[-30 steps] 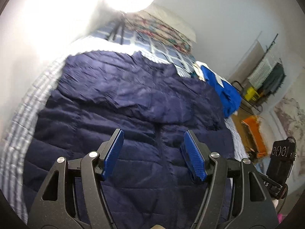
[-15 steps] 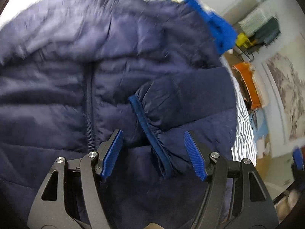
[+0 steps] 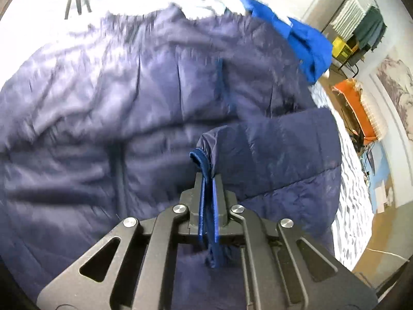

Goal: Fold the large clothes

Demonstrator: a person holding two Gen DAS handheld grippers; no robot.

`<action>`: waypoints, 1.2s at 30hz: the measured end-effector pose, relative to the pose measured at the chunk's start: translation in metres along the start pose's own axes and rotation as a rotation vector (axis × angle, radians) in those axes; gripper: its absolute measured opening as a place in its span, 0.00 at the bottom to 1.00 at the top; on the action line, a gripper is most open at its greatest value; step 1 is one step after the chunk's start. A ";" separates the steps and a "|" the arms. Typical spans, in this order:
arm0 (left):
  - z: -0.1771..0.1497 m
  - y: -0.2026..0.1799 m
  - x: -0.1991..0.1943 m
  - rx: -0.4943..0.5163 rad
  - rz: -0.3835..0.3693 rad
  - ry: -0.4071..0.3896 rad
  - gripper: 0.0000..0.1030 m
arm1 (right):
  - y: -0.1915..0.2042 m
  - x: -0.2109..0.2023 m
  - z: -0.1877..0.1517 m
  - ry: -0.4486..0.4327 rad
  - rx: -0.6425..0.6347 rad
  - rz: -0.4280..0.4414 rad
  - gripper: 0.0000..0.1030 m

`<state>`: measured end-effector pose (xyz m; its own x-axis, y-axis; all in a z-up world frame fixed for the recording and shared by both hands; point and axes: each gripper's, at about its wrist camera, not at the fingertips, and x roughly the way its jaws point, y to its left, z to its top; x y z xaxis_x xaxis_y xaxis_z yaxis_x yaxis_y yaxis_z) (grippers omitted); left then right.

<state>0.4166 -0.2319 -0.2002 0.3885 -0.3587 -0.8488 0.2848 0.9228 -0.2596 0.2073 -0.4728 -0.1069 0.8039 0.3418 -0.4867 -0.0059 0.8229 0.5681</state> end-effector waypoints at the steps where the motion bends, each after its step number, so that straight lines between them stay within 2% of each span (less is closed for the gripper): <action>1: 0.007 0.003 -0.006 0.004 0.006 -0.023 0.03 | 0.000 0.001 0.000 0.002 0.004 0.004 0.33; 6: 0.054 0.034 -0.039 -0.003 0.049 -0.142 0.02 | 0.005 0.010 -0.002 0.023 0.008 0.019 0.32; 10: 0.089 0.073 -0.053 -0.030 0.104 -0.198 0.02 | 0.017 0.019 -0.007 0.051 -0.028 0.013 0.32; 15: 0.118 0.160 -0.052 -0.169 0.196 -0.243 0.02 | 0.028 0.029 -0.010 0.078 -0.066 0.009 0.32; 19: 0.116 0.220 -0.037 -0.267 0.255 -0.236 0.02 | 0.036 0.044 -0.011 0.106 -0.093 -0.002 0.32; 22: 0.111 0.247 -0.028 -0.304 0.274 -0.232 0.02 | 0.042 0.053 -0.014 0.123 -0.111 -0.005 0.32; 25: 0.098 0.258 -0.021 -0.340 0.264 -0.233 0.02 | 0.047 0.061 -0.017 0.138 -0.134 -0.007 0.32; 29: 0.078 0.274 0.002 -0.375 0.271 -0.191 0.02 | 0.054 0.071 -0.020 0.151 -0.167 -0.021 0.32; 32: 0.077 0.276 0.011 -0.376 0.274 -0.190 0.02 | 0.053 0.076 -0.019 0.161 -0.155 -0.014 0.32; 35: 0.082 0.273 0.010 -0.359 0.312 -0.202 0.02 | 0.055 0.077 -0.021 0.165 -0.162 -0.020 0.32; 36: 0.084 0.273 0.008 -0.350 0.323 -0.205 0.06 | 0.055 0.077 -0.021 0.166 -0.168 -0.026 0.32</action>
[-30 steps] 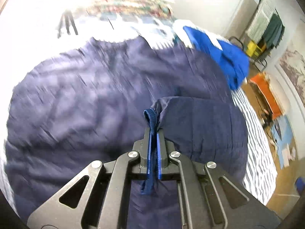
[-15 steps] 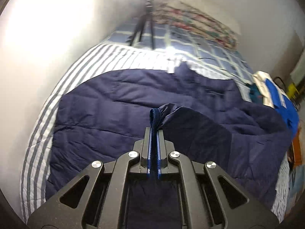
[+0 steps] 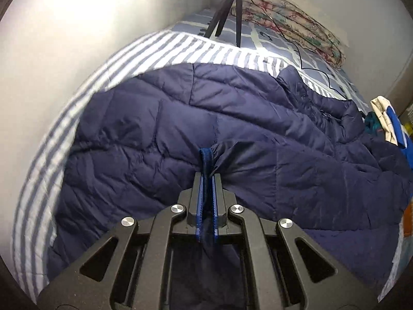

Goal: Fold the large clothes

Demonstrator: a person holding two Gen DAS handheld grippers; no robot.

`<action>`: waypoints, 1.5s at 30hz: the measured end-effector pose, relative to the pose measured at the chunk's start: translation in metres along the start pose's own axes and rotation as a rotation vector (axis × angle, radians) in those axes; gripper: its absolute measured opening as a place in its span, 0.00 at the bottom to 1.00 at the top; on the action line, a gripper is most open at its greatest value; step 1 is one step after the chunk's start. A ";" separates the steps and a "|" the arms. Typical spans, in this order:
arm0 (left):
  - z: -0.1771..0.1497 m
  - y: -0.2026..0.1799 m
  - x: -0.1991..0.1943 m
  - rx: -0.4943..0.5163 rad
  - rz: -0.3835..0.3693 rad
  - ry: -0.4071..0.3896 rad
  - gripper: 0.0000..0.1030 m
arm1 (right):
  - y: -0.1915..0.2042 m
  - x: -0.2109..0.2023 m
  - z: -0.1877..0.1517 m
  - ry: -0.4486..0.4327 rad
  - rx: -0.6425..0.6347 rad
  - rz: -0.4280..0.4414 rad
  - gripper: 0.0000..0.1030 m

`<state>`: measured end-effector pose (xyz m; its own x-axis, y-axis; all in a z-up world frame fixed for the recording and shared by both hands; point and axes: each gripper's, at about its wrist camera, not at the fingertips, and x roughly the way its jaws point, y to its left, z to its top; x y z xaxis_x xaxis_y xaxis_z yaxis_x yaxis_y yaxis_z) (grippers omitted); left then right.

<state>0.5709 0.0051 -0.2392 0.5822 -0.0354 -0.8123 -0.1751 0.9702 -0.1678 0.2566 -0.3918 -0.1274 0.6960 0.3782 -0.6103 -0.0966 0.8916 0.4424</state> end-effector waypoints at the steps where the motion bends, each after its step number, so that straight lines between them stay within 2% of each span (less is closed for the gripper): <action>1: 0.003 0.000 -0.003 0.007 0.012 -0.001 0.08 | -0.001 0.000 0.000 0.002 -0.001 -0.003 0.32; 5: 0.015 0.008 -0.039 0.029 0.034 -0.059 0.17 | -0.005 -0.004 0.001 -0.009 0.003 -0.013 0.32; 11: -0.001 0.026 -0.119 0.080 -0.021 -0.112 0.18 | -0.013 -0.015 0.002 -0.047 0.003 -0.026 0.32; 14: -0.028 0.043 -0.167 0.102 -0.055 -0.117 0.20 | -0.017 -0.019 0.002 -0.068 -0.005 -0.039 0.32; 17: -0.056 0.057 -0.205 0.122 -0.075 -0.121 0.41 | -0.023 -0.026 0.001 -0.089 -0.003 -0.022 0.34; 19: -0.081 0.068 -0.231 0.129 -0.094 -0.123 0.47 | -0.024 -0.033 -0.002 -0.118 -0.017 -0.031 0.38; 21: -0.112 0.082 -0.254 0.135 -0.101 -0.100 0.54 | -0.024 -0.042 -0.006 -0.151 -0.045 -0.056 0.46; 23: -0.144 0.097 -0.270 0.134 -0.112 -0.066 0.55 | -0.026 -0.054 -0.014 -0.196 -0.060 -0.074 0.56; 25: -0.169 0.108 -0.278 0.131 -0.119 -0.032 0.56 | -0.029 -0.063 -0.024 -0.220 -0.065 -0.088 0.60; 29: -0.229 0.140 -0.280 0.102 -0.137 0.068 0.58 | -0.036 -0.069 -0.054 -0.122 -0.065 -0.122 0.60; 33: -0.268 0.165 -0.269 0.022 -0.169 0.148 0.58 | -0.053 -0.075 -0.086 -0.021 -0.029 -0.150 0.60; 39: -0.297 0.178 -0.259 -0.012 -0.191 0.201 0.58 | -0.086 -0.066 -0.130 0.116 0.121 -0.124 0.60; 45: -0.318 0.187 -0.252 -0.046 -0.233 0.242 0.57 | -0.087 -0.052 -0.148 0.183 0.123 -0.119 0.60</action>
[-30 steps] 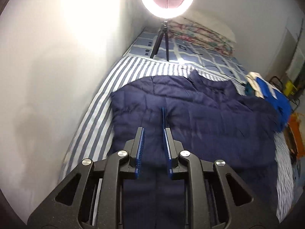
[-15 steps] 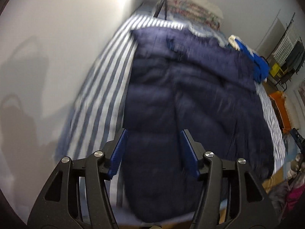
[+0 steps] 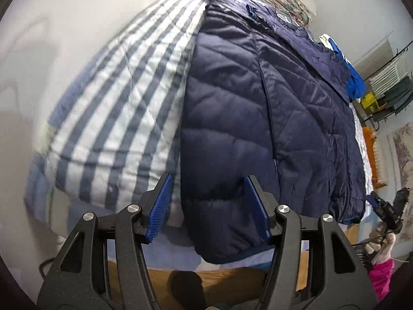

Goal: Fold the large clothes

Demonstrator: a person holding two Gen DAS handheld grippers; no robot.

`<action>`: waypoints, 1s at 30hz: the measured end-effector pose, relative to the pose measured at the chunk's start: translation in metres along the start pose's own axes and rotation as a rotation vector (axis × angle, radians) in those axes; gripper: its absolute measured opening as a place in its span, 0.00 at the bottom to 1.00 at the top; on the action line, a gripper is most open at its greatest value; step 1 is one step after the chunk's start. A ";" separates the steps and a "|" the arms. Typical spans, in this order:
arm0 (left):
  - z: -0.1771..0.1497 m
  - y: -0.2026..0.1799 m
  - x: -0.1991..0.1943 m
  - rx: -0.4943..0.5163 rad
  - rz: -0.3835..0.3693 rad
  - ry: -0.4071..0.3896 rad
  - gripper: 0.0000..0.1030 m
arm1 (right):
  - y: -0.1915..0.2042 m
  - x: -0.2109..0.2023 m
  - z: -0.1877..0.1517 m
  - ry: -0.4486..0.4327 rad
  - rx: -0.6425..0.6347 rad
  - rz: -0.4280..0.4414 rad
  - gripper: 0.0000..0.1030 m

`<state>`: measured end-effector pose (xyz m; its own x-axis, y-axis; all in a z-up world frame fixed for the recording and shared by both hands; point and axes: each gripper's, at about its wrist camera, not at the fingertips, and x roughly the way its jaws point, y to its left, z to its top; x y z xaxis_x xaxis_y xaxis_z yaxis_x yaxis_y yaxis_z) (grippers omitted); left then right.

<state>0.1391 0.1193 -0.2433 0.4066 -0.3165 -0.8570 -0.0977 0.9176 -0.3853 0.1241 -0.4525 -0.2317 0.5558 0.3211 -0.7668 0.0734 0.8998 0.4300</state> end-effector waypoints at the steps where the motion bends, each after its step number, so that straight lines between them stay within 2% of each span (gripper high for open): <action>1: -0.003 0.001 0.000 -0.004 -0.010 0.000 0.57 | 0.000 0.003 -0.002 0.009 0.000 0.000 0.60; 2: -0.006 0.000 -0.001 -0.006 -0.024 -0.002 0.57 | -0.001 0.005 -0.003 0.017 0.005 0.004 0.60; 4: -0.010 -0.003 -0.002 0.003 -0.031 -0.002 0.45 | -0.002 0.010 -0.007 0.044 0.021 0.027 0.60; 5: -0.011 -0.005 -0.002 0.014 -0.027 0.002 0.33 | -0.001 0.013 -0.009 0.055 0.024 0.034 0.59; 6: -0.011 -0.008 -0.002 0.022 -0.027 0.004 0.28 | -0.001 0.015 -0.010 0.062 0.025 0.039 0.56; 7: -0.011 -0.009 -0.003 0.027 -0.034 0.004 0.15 | 0.000 0.018 -0.011 0.078 0.024 0.047 0.55; 8: -0.010 -0.012 -0.003 0.034 -0.038 0.003 0.08 | 0.002 0.020 -0.012 0.084 0.021 0.048 0.53; 9: -0.010 -0.014 -0.005 0.041 -0.031 -0.006 0.06 | 0.004 0.022 -0.013 0.090 0.016 0.049 0.49; 10: -0.009 -0.015 -0.007 0.047 -0.028 -0.012 0.05 | 0.006 0.024 -0.014 0.096 0.010 0.055 0.45; 12: -0.006 -0.015 -0.017 0.038 -0.043 -0.040 0.04 | 0.008 0.027 -0.014 0.115 0.014 0.087 0.26; 14: -0.001 -0.010 -0.036 0.004 -0.075 -0.094 0.03 | 0.008 0.027 -0.014 0.122 0.025 0.108 0.11; 15: 0.001 -0.005 -0.049 -0.022 -0.092 -0.127 0.03 | 0.010 0.023 -0.013 0.116 0.030 0.123 0.07; 18: 0.005 0.001 -0.074 -0.055 -0.111 -0.189 0.03 | 0.017 -0.001 -0.006 0.050 0.024 0.193 0.05; 20: 0.005 -0.004 -0.076 -0.028 -0.078 -0.199 0.03 | 0.023 -0.021 -0.001 -0.016 0.010 0.225 0.04; 22: 0.004 -0.010 -0.068 0.005 -0.043 -0.180 0.02 | 0.023 -0.026 -0.001 -0.045 0.016 0.231 0.04; 24: 0.001 -0.013 -0.056 0.011 -0.036 -0.146 0.02 | 0.022 -0.014 -0.006 -0.011 0.011 0.191 0.03; 26: 0.000 -0.013 -0.054 0.008 -0.034 -0.149 0.02 | 0.021 -0.003 -0.011 0.035 0.005 0.150 0.03; 30: 0.000 -0.013 -0.063 0.010 -0.046 -0.171 0.02 | 0.017 -0.011 -0.003 0.003 0.057 0.193 0.03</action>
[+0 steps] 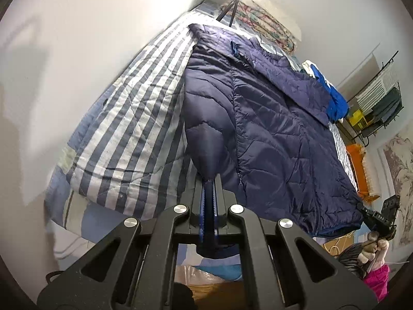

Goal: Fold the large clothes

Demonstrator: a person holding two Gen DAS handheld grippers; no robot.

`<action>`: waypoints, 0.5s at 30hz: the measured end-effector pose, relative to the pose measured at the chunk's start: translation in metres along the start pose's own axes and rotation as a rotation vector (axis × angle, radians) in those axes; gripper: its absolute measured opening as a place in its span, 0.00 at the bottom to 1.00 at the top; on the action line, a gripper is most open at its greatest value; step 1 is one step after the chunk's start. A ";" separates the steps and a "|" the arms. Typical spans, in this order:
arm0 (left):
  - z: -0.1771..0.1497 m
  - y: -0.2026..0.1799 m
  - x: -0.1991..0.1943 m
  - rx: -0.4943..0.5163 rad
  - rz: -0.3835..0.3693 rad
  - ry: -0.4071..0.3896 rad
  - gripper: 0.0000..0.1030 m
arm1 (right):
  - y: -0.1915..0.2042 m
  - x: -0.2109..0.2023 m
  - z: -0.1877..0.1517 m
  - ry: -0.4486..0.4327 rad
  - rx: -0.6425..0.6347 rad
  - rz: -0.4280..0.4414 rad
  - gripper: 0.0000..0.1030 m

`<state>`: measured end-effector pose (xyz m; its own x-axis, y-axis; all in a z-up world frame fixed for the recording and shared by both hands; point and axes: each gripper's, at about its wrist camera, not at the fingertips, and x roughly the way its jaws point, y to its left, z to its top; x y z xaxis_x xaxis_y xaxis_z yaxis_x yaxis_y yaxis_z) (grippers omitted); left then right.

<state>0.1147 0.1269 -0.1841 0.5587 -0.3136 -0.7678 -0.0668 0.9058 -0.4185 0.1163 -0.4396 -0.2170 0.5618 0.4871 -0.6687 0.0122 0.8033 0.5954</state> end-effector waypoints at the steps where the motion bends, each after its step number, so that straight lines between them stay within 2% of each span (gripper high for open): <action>1: 0.001 0.000 -0.003 0.001 -0.004 -0.004 0.02 | 0.001 -0.005 0.002 -0.009 0.006 0.012 0.03; 7: 0.036 -0.018 -0.017 0.019 -0.024 -0.050 0.02 | 0.018 -0.021 0.026 -0.062 0.016 0.084 0.03; 9: 0.060 -0.032 -0.020 0.032 -0.033 -0.076 0.02 | 0.026 -0.021 0.034 -0.077 0.004 0.089 0.02; 15: 0.133 -0.072 -0.022 0.056 -0.046 -0.157 0.02 | 0.051 -0.022 0.086 -0.146 -0.019 0.108 0.02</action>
<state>0.2173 0.1071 -0.0722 0.6830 -0.3103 -0.6612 0.0054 0.9074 -0.4203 0.1762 -0.4390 -0.1337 0.6729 0.5174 -0.5287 -0.0694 0.7557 0.6512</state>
